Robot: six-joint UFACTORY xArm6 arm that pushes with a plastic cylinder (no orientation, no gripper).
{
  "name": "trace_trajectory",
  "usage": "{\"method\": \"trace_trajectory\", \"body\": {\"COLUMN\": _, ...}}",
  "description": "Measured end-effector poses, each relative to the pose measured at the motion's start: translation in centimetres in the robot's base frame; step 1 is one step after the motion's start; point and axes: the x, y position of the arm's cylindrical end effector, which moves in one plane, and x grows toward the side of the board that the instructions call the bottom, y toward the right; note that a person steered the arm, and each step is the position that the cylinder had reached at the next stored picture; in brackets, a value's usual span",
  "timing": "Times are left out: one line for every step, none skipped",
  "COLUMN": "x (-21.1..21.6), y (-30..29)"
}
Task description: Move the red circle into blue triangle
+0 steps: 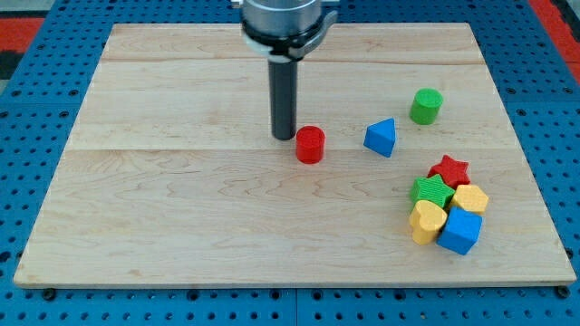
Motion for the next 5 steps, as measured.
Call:
{"method": "trace_trajectory", "body": {"x": 1.7, "y": 2.2}}
{"method": "trace_trajectory", "body": {"x": 1.3, "y": 4.2}}
{"method": "trace_trajectory", "body": {"x": -2.3, "y": 3.5}}
{"method": "trace_trajectory", "body": {"x": -1.8, "y": 3.6}}
{"method": "trace_trajectory", "body": {"x": 1.9, "y": 4.7}}
